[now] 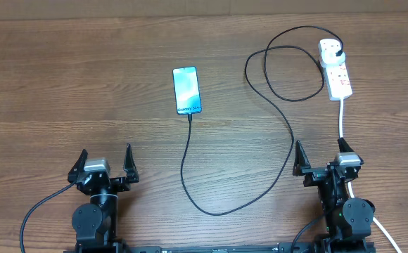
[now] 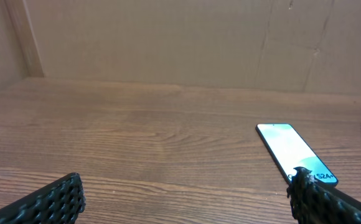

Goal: Plug charger to phone and switch on socket

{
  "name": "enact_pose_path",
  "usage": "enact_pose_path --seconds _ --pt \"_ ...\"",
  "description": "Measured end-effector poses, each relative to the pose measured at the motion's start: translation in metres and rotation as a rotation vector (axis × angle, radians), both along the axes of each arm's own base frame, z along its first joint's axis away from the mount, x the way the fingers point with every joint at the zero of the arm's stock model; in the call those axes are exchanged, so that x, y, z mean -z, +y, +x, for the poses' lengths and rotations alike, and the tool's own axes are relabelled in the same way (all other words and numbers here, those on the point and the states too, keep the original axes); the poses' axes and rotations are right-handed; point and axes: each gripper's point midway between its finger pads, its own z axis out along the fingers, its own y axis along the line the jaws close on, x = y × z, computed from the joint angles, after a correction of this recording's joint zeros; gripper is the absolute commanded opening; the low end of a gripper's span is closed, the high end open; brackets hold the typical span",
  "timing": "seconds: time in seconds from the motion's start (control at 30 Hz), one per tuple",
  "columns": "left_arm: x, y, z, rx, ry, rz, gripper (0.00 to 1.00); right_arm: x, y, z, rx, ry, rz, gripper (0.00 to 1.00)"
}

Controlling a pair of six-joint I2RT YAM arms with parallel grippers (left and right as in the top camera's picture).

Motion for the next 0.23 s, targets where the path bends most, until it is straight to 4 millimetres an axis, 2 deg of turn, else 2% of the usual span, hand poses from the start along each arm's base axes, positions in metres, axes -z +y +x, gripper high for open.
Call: enact_pose_path --seconds 0.23 --pt "0.0000 0.0000 0.0000 0.000 0.000 0.000 1.00 0.0001 0.0000 0.0000 0.000 0.000 0.000 1.00"
